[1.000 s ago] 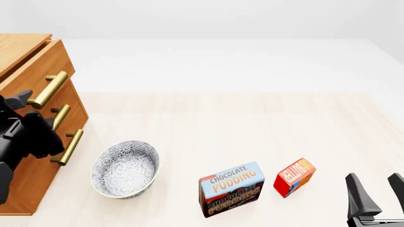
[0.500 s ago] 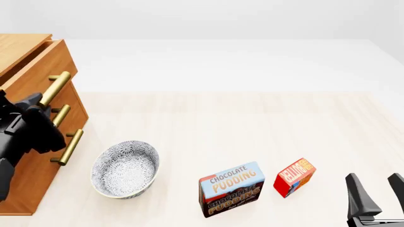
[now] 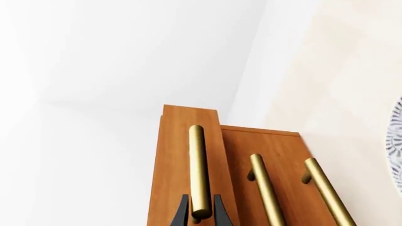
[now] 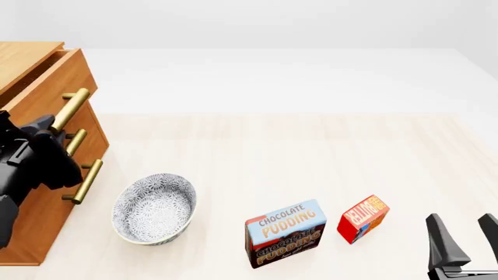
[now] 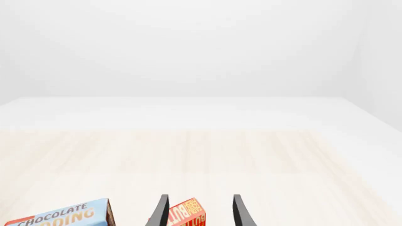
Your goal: Put the butter at the back in the top drawer of the cabinet and close it.
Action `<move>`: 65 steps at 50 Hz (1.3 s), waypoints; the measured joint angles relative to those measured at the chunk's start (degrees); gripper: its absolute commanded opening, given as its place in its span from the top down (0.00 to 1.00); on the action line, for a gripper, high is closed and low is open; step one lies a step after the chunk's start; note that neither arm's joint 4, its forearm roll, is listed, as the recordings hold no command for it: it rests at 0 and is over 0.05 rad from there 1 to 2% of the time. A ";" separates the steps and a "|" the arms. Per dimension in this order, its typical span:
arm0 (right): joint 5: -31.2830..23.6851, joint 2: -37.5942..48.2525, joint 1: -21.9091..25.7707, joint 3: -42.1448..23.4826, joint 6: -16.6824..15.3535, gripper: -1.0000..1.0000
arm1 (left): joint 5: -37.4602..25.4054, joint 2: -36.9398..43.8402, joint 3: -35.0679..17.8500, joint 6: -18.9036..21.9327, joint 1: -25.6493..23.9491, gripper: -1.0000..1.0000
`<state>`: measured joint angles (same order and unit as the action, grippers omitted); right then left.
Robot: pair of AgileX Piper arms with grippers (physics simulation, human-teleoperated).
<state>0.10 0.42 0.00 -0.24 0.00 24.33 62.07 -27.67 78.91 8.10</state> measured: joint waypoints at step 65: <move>0.00 0.00 0.00 0.00 0.00 0.00 | 0.73 -1.56 1.71 -1.03 -5.56 1.00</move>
<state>0.10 0.42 0.00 -0.24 0.00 25.06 60.51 -25.96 77.88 2.54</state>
